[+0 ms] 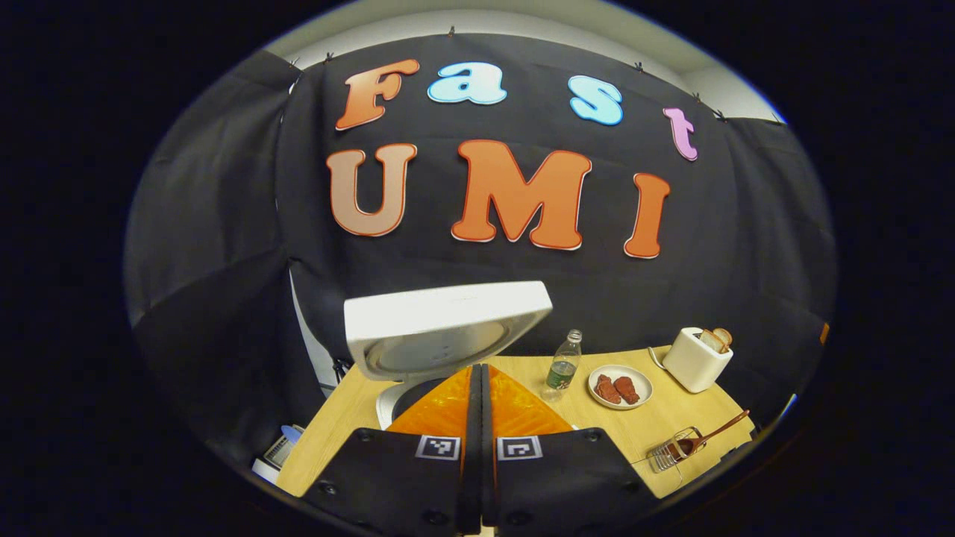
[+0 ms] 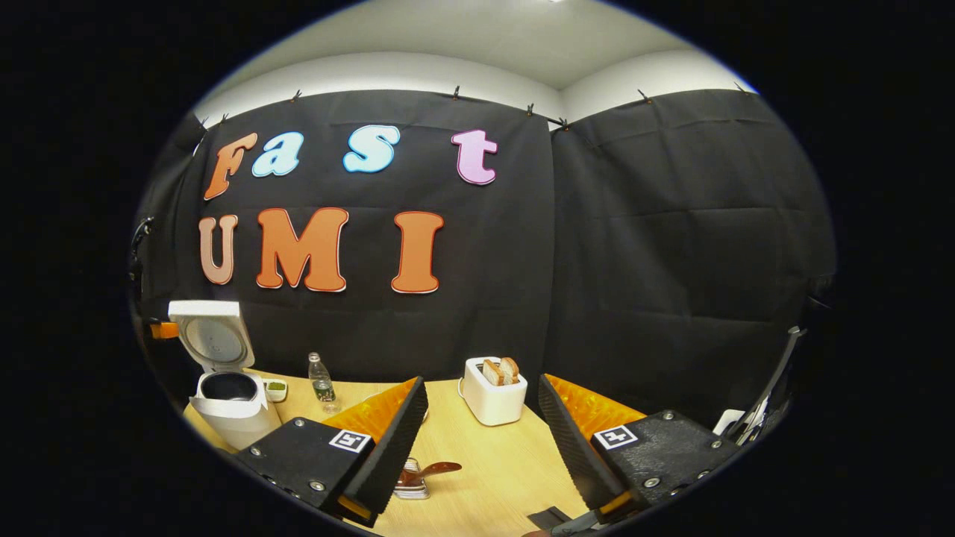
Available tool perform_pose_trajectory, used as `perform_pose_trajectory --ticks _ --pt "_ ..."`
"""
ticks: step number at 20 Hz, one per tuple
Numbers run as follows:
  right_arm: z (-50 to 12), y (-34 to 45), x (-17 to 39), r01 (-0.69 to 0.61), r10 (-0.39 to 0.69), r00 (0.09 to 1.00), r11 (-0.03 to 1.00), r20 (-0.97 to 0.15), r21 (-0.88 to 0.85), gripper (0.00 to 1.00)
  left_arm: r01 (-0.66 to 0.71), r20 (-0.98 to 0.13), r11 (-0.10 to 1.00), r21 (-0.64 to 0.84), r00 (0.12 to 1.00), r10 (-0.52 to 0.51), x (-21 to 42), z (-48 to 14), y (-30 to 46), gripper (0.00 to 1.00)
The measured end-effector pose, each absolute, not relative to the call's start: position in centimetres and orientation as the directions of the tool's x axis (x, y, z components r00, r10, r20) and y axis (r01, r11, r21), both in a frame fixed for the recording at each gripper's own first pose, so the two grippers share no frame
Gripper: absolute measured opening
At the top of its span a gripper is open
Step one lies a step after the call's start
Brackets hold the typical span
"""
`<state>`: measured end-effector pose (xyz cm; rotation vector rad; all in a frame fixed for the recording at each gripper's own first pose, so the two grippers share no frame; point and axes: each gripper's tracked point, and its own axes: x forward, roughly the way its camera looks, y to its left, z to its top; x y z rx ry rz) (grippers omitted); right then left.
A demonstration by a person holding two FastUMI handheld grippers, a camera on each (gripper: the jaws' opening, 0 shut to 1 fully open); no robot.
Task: Close the left gripper, press the button to open the rice cooker; take a wooden spoon from the chopstick holder with the right hand, scoop a spoonful of rice and pour it into the rice cooker, then put the wooden spoon back into the chopstick holder.
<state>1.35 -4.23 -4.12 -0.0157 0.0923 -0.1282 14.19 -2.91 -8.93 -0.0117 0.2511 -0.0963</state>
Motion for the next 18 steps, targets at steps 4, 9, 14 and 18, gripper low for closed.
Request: perform_pose_trajectory --ticks 4,9,14,18 --pt "-4.8 -3.3 1.5 0.108 -0.107 0.991 0.994 -0.08 0.01 0.93 0.058 -0.208 0.998 0.002 0.977 -0.056 11.8 -6.4 -1.6 0.04" --pt "-8.1 -3.5 2.5 0.121 -0.119 0.99 0.993 -0.07 0.018 0.98 0.05 -0.159 0.999 -0.022 0.986 -0.053 9.2 -4.4 -0.4 0.05" --pt "-14.9 -3.1 4.5 0.128 -0.119 0.978 0.991 -0.174 0.045 0.93 -0.063 -0.112 0.998 -0.003 0.992 0.063 6.8 -2.6 3.2 0.12" --pt "-19.5 -2.2 5.8 0.118 -0.082 0.956 0.986 -0.283 0.115 0.93 -0.075 -0.062 0.997 -0.019 0.995 0.074 5.9 -1.0 4.2 0.23"
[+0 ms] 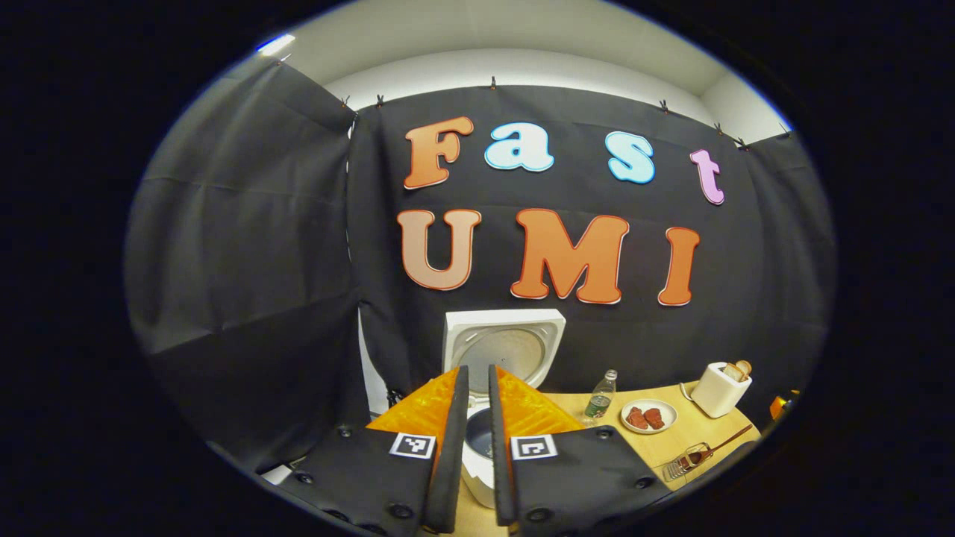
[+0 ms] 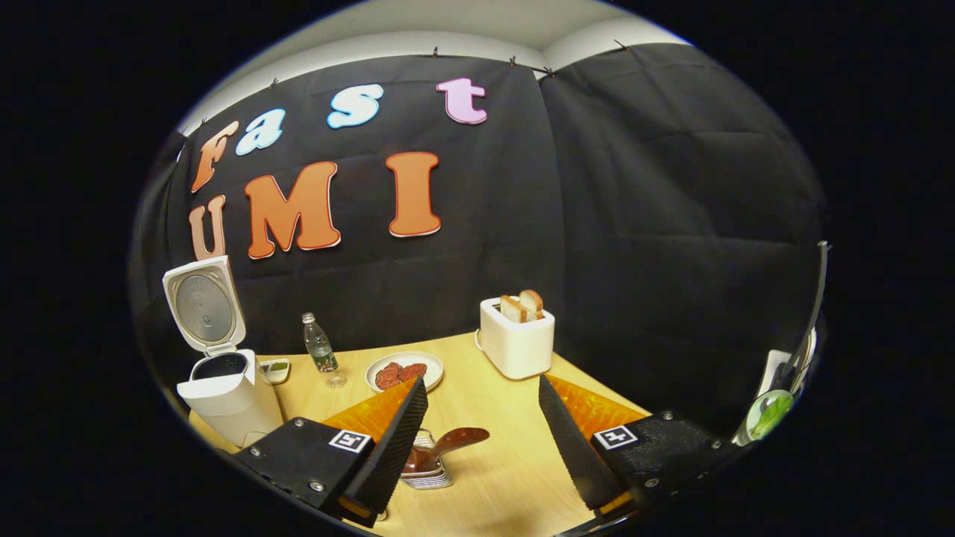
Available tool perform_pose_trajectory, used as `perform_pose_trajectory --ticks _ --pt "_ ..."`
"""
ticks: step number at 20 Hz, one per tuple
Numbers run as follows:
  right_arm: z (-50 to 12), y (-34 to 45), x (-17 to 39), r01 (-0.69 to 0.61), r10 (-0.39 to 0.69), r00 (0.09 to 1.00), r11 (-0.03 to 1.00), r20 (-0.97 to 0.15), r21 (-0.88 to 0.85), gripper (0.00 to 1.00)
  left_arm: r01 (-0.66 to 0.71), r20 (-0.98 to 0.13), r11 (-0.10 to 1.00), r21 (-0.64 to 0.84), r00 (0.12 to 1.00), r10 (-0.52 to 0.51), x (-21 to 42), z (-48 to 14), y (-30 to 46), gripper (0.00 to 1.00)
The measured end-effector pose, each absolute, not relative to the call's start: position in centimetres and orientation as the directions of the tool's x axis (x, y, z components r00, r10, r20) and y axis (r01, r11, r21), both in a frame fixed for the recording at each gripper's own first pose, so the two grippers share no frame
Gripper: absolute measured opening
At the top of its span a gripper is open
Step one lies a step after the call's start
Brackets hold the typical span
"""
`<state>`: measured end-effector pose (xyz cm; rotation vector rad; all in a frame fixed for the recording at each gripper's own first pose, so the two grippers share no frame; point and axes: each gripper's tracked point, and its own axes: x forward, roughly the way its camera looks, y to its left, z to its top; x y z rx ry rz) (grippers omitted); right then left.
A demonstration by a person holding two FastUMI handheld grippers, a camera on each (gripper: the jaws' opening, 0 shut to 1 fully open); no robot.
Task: Close the left gripper, press the button to open the rice cooker; take a wooden spoon from the chopstick holder with the right hand, scoop a spoonful of rice and pour it into the rice cooker, then put the wooden spoon back into the chopstick holder.
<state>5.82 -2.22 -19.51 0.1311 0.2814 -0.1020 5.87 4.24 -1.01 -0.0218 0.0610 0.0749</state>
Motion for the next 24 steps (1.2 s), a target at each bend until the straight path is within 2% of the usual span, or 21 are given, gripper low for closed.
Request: perform_pose_trajectory --ticks 1,3,7,11,13,15,17,19,20,22,24 --pt "-20.7 -2.0 6.3 0.121 -0.076 0.949 0.984 -0.305 0.13 0.93 -0.079 -0.061 0.997 -0.024 0.995 0.078 5.6 -1.0 4.4 0.36" --pt "-22.3 -1.7 6.9 0.119 -0.058 0.938 0.98 -0.342 0.161 0.93 -0.08 -0.062 0.997 -0.021 0.995 0.078 5.0 -0.9 5.0 0.36" --pt "-25.9 -0.7 7.5 0.124 -0.035 0.91 0.974 -0.412 0.191 0.92 -0.079 -0.049 0.996 -0.03 0.996 0.078 4.0 -0.9 5.4 1.0" --pt "-28.2 0.6 7.6 0.127 0.013 0.889 0.953 -0.458 0.274 0.84 -0.122 -0.041 0.993 0.003 0.992 0.122 3.4 -1.1 6.8 1.0" --pt "-28.4 0.8 7.9 0.137 0.018 0.888 0.943 -0.459 0.303 0.74 -0.134 -0.058 0.991 0.012 0.989 0.135 3.2 -2.0 7.3 1.0" --pt "-28.4 0.9 8.2 0.145 0.036 0.887 0.924 -0.46 0.353 0.59 -0.151 -0.083 0.988 0.012 0.985 0.151 3.1 -2.8 8.0 1.0" --pt "-28.3 2.2 8.2 0.129 0.102 0.881 0.887 -0.463 0.442 0.53 -0.158 -0.103 0.987 -0.011 0.982 0.156 3.0 -3.5 8.1 1.0" --pt "-27.5 3.6 8.4 0.109 0.167 0.879 0.841 -0.447 0.53 0.41 -0.163 -0.118 0.986 -0.038 0.98 0.157 3.1 -4.0 8.3 1.0" --pt "-27.5 4.4 8.4 0.098 0.189 0.878 0.828 -0.441 0.552 0.31 -0.166 -0.123 0.985 -0.048 0.98 0.159 3.0 -4.1 8.5 1.0" --pt "-27.6 4.7 8.6 0.087 0.189 0.88 0.837 -0.436 0.54 0.21 -0.168 -0.124 0.984 -0.052 0.979 0.16 2.8 -4.1 8.7 1.0" --pt "-27.2 4.6 8.5 0.068 0.187 0.884 0.855 -0.428 0.513 0.16 -0.17 -0.113 0.985 -0.037 0.98 0.165 2.7 -3.6 8.9 1.0"
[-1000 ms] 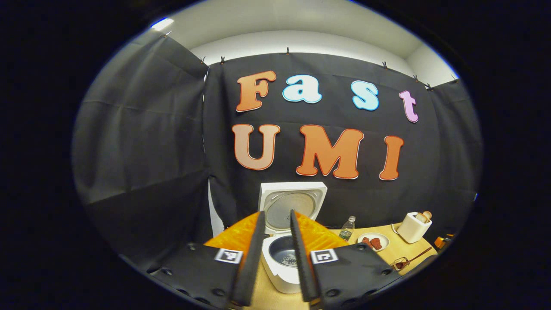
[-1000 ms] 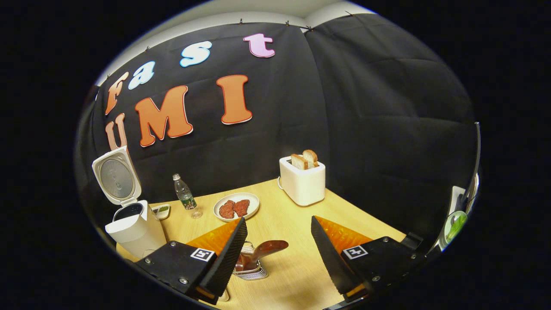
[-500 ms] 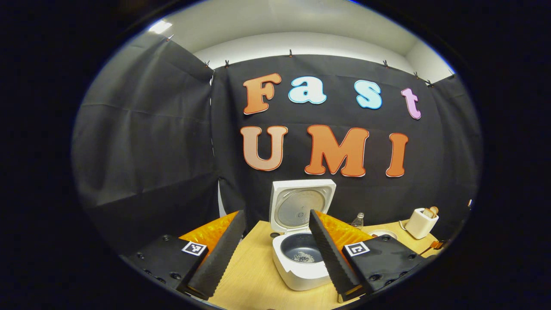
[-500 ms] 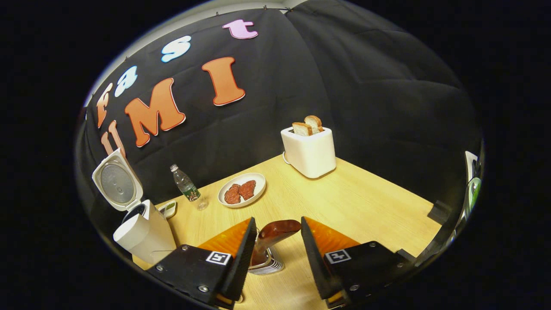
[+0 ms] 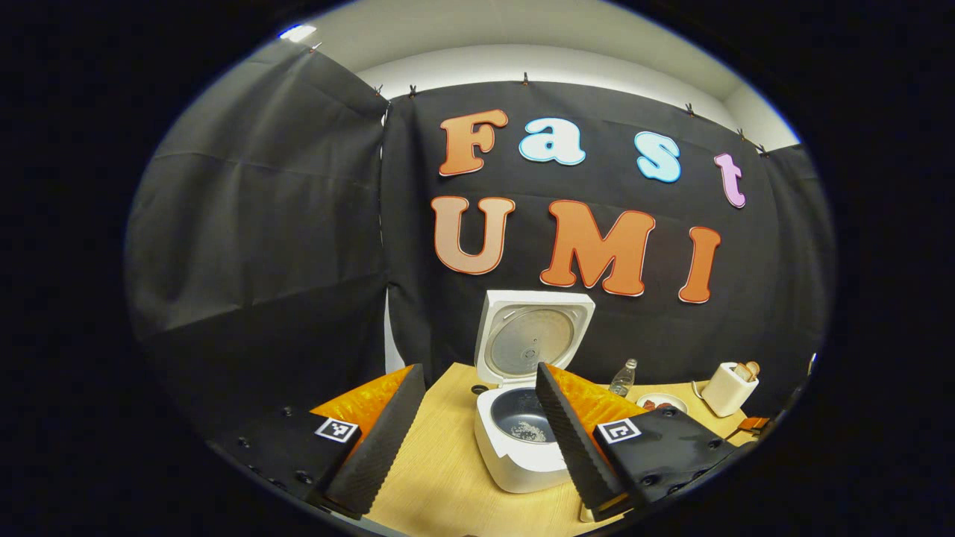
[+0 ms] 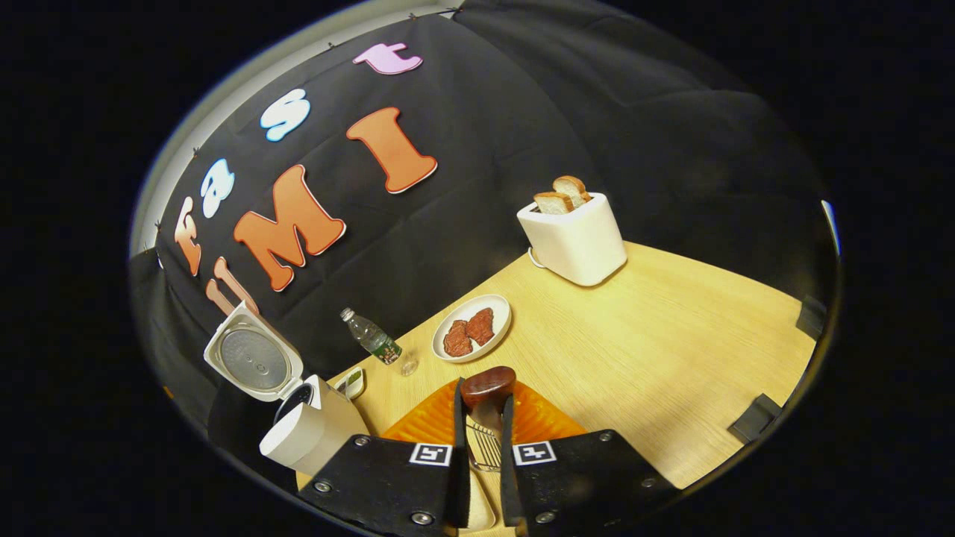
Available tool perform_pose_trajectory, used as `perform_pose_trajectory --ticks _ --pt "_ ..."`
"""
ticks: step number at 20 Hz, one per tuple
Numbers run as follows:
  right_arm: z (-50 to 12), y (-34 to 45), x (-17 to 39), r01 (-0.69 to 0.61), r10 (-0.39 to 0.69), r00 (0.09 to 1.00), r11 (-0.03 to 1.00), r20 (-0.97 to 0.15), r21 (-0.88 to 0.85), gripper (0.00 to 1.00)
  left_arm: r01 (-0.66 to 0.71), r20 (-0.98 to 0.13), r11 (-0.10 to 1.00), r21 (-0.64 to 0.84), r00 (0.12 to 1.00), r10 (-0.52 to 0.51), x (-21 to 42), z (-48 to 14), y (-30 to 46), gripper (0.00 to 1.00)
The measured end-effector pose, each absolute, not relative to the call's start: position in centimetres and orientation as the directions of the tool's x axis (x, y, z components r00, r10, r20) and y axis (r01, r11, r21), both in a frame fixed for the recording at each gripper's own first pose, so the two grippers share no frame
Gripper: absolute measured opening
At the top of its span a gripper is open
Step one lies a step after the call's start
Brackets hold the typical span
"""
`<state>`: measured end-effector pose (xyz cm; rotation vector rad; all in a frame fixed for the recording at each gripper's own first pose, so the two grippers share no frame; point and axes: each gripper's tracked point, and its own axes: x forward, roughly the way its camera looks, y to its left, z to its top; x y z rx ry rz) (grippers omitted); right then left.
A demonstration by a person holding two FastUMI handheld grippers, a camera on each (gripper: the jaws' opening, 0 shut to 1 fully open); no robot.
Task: Close the left gripper, press the button to open the rice cooker; take a wooden spoon from the chopstick holder with the right hand, scoop a spoonful of rice and pour it into the rice cooker, then put the wooden spoon back into the chopstick holder.
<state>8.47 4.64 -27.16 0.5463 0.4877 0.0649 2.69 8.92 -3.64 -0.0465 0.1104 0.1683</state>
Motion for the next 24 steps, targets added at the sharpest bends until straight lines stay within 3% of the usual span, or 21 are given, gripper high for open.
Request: perform_pose_trajectory --ticks 8,9,10,13,19,24 --pt "-18.2 6.5 7.6 -0.033 0.183 0.922 0.915 -0.341 0.402 0.14 -0.163 -0.068 0.986 0.016 0.984 0.164 2.6 -2.0 9.1 1.0" --pt "-17.0 7.0 7.2 -0.057 0.197 0.925 0.918 -0.326 0.393 0.1 -0.166 -0.064 0.986 0.023 0.984 0.168 2.7 -1.9 9.3 1.0" --pt "-15.9 7.8 6.6 -0.084 0.214 0.927 0.919 -0.307 0.386 0.14 -0.17 -0.063 0.985 0.028 0.983 0.172 2.8 -1.9 9.4 1.0" --pt "-13.8 10.5 5.0 -0.154 0.264 0.928 0.914 -0.263 0.376 0.14 -0.157 -0.056 0.987 0.021 0.986 0.158 3.1 -1.6 8.9 1.0" --pt "-14.3 16.3 2.4 -0.277 0.353 0.9 0.915 -0.254 0.292 0.14 -0.157 -0.064 0.987 0.017 0.985 0.158 3.2 -1.8 9.8 1.0" --pt "-19.2 19.6 1.5 -0.317 0.386 0.859 0.917 -0.336 0.243 0.14 -0.188 -0.081 0.982 0.029 0.978 0.19 2.7 -2.5 11.6 1.0"
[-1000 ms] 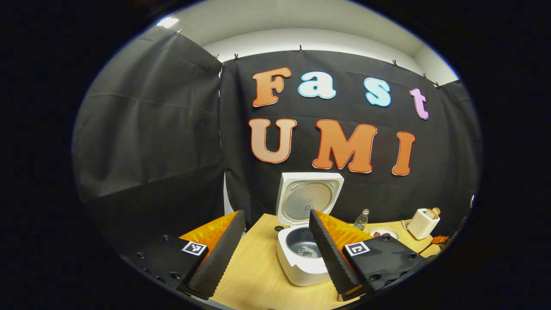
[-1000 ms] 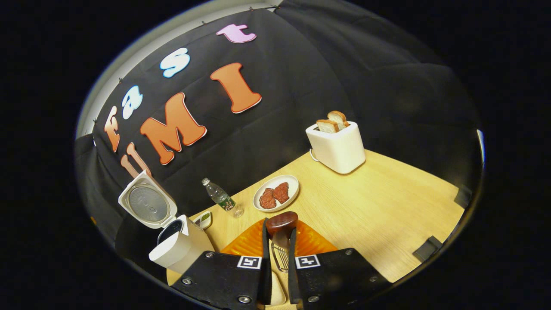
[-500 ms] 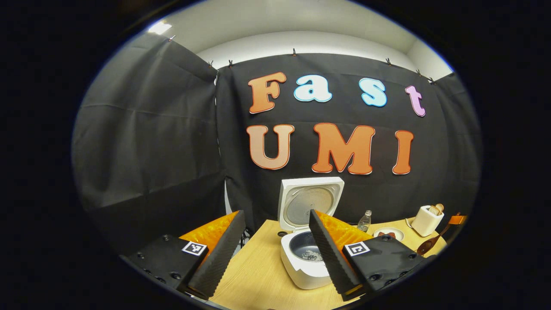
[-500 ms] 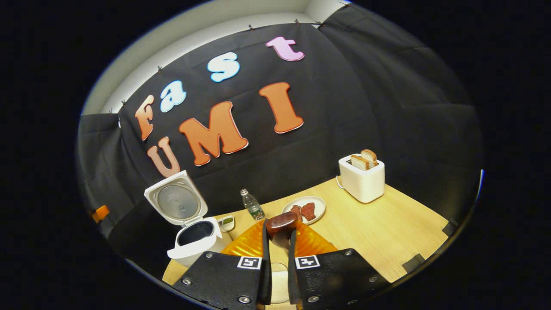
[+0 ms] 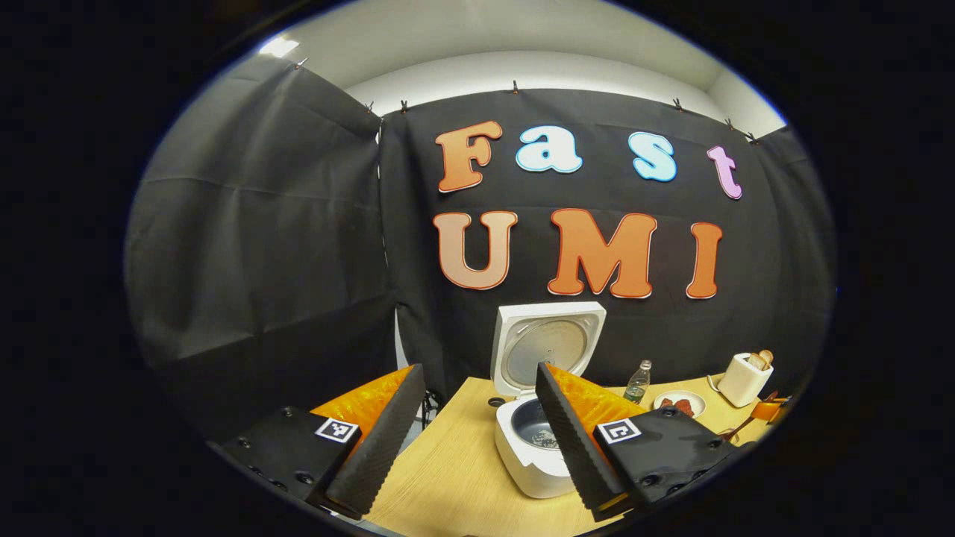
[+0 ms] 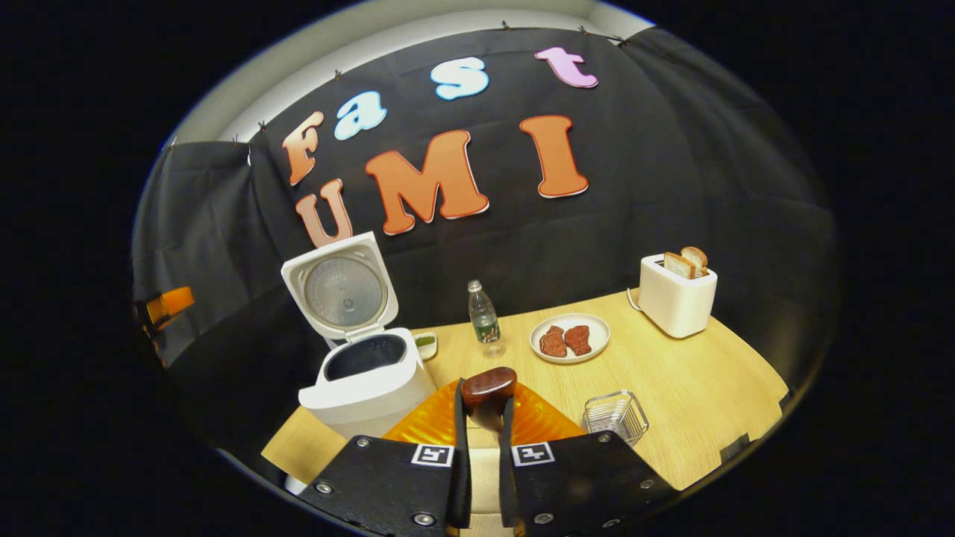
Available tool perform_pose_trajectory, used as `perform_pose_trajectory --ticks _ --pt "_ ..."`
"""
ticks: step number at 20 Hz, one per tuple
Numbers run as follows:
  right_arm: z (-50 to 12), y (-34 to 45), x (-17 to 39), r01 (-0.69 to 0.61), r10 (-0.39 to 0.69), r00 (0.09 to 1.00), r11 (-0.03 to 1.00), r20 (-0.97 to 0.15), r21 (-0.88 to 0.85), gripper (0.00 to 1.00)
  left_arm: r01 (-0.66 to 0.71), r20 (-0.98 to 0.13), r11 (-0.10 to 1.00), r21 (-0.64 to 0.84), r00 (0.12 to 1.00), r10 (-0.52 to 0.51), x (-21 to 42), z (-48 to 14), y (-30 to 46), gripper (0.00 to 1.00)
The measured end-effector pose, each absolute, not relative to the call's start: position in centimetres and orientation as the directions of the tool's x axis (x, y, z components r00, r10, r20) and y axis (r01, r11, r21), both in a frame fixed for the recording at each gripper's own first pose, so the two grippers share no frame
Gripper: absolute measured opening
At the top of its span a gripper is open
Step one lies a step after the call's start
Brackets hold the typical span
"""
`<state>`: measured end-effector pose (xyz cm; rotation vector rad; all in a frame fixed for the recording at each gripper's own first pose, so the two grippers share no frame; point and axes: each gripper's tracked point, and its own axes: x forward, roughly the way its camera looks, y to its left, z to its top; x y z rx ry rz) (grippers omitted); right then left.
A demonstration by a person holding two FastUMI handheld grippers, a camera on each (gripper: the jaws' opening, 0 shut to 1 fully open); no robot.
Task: Close the left gripper, press the button to open the rice cooker; take a wooden spoon from the chopstick holder with the right hand, scoop a spoonful of rice and pour it into the rice cooker, then put the wooden spoon back into the chopstick holder.
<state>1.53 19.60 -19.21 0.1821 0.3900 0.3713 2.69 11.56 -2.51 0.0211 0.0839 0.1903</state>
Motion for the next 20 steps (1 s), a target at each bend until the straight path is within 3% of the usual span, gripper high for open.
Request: perform_pose_trajectory --ticks 6,7,8,17,20 --pt "-24.9 21.0 1.8 -0.295 0.363 0.829 0.93 -0.425 0.218 0.14 -0.222 -0.105 0.974 0.049 0.968 0.227 2.2 -3.3 13.5 1.0" --pt "-25.0 21.1 2.0 -0.289 0.358 0.834 0.932 -0.42 0.219 0.1 -0.229 -0.111 0.972 0.055 0.966 0.234 2.1 -3.6 13.8 1.0" --pt "-25.1 21.2 2.1 -0.28 0.358 0.833 0.931 -0.423 0.235 0.14 -0.231 -0.121 0.971 0.051 0.964 0.236 2.3 -3.8 14.0 1.0" --pt "-27.1 23.5 0.1 -0.19 0.448 0.762 0.845 -0.468 0.5 0.14 -0.22 -0.153 0.975 0.021 0.963 0.221 3.3 -5.0 13.9 1.0" --pt "-28.1 22.4 0.9 -0.047 0.456 0.751 0.758 -0.477 0.651 0.14 -0.217 -0.159 0.976 0.009 0.963 0.215 3.4 -5.2 13.8 1.0"
